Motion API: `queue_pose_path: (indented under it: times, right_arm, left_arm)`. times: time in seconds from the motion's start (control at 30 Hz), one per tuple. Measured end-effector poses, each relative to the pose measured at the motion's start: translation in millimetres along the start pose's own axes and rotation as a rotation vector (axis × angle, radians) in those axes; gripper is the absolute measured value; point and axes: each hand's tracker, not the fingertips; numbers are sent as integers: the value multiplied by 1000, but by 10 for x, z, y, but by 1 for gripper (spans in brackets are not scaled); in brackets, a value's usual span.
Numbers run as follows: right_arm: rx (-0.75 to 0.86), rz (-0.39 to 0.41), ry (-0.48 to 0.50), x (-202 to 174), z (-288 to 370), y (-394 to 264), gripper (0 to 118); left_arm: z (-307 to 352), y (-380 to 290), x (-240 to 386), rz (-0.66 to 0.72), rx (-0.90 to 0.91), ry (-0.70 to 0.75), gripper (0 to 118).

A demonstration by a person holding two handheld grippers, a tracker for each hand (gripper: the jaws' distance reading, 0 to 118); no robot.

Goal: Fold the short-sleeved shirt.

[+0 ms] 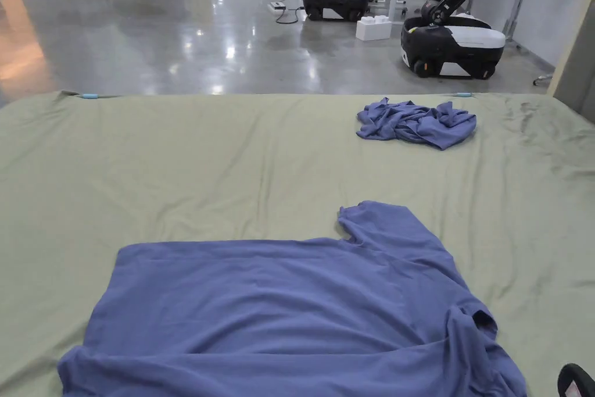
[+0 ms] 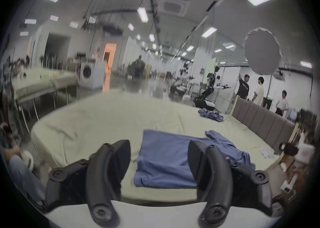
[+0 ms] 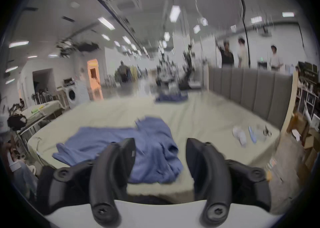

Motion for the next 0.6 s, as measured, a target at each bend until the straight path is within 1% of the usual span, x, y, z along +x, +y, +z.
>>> queue_pose_path:
  times: [0.03,0.07,0.1,0.13,0.17,0.2,0.23,0.27,0.3,0.37,0.43,0.5,0.53,0.57,0.6]
  right_arm:
    - [33,-48,47,-69,66,26,42]
    - [10,-75,83,-126,36,72,6]
    - [-42,-100,74,-152,-3,95,6]
    - [-85,-124,149,-158,-64,122,6]
    - [-83,-120,156,-186,-97,127,5]
    - [-79,-91,121,-211,-155,148,5]
    - [-77,-74,127,-212,-197,161,5]
    - [-82,-66,156,-206,-254,192,5]
    - [-82,-75,158,-199,-303,219,5]
    - [-79,-73,165,-173,-432,278,5]
    - [-63,-42,145,-150,-624,347,5]
    - [-23,-8,84,-81,-970,442,6]
    - [-20,9,69,-28,-1291,508,14]
    - [-80,3,65,25,-1637,585,46]
    - [-152,2,47,78,-2068,652,86]
  left_arm:
    - [47,9,114,-33,16,25,69]
    - [52,21,205,-64,1,44,0]
    - [61,6,251,-38,9,40,0]
    - [42,23,232,21,-14,-87,0]
    - [11,36,248,47,-40,-136,0]
    - [4,10,339,15,-16,-56,0]
    - [-111,-243,111,-34,-14,-56,0]
    - [-168,-230,97,-58,-51,-96,0]
    - [-177,-238,106,-54,-44,-77,0]
    - [-235,-216,197,-56,-40,-112,0]
    - [-277,-212,228,-84,-39,-96,0]
    - [-325,-209,251,-93,-46,-104,0]
    - [-352,-214,243,-93,-51,-111,0]
    - [-376,-222,240,-88,-57,-124,0]
    - [-400,-234,246,-84,-62,-132,0]
